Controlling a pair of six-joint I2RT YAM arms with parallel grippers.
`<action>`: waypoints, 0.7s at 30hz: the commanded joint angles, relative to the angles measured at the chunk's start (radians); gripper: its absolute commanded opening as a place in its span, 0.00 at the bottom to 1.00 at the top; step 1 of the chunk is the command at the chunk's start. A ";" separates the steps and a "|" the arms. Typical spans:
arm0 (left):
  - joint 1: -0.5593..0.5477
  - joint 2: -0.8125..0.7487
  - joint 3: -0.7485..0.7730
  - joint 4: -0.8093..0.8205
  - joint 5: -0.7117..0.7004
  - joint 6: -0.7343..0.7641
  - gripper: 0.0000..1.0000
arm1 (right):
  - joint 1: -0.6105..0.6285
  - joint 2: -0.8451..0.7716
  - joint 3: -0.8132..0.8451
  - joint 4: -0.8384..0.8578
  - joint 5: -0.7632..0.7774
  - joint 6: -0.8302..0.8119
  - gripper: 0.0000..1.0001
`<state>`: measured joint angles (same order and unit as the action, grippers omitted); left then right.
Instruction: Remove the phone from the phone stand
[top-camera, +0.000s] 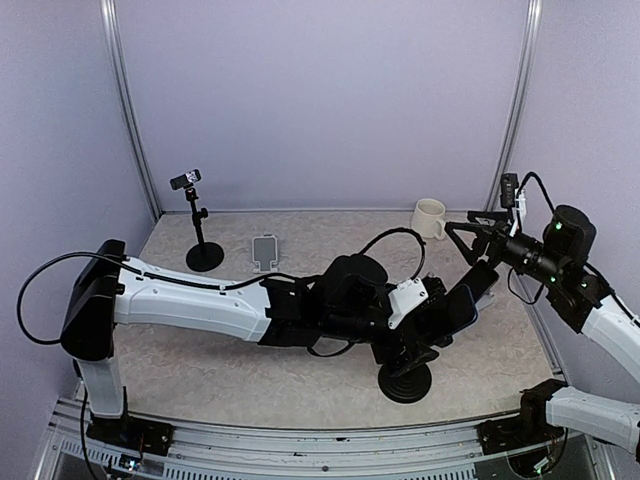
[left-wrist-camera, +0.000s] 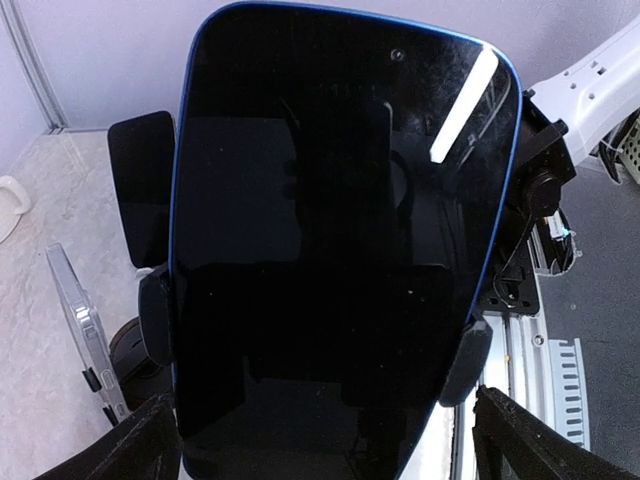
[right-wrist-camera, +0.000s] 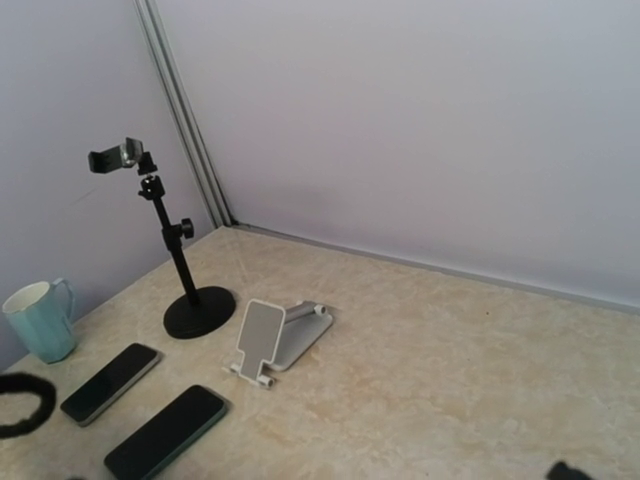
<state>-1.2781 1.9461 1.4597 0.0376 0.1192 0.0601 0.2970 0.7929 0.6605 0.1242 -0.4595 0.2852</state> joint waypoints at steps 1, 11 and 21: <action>-0.014 0.038 0.027 -0.015 -0.051 -0.009 0.99 | -0.013 -0.006 -0.015 0.017 -0.014 -0.002 0.99; 0.028 -0.012 -0.038 0.036 0.038 0.013 0.99 | -0.015 -0.004 -0.021 0.023 -0.019 -0.002 0.99; 0.032 0.049 0.033 0.011 0.067 0.049 0.99 | -0.016 0.002 -0.016 0.016 -0.018 -0.005 0.99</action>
<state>-1.2423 1.9659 1.4525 0.0444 0.1539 0.0872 0.2958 0.7948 0.6533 0.1246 -0.4698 0.2852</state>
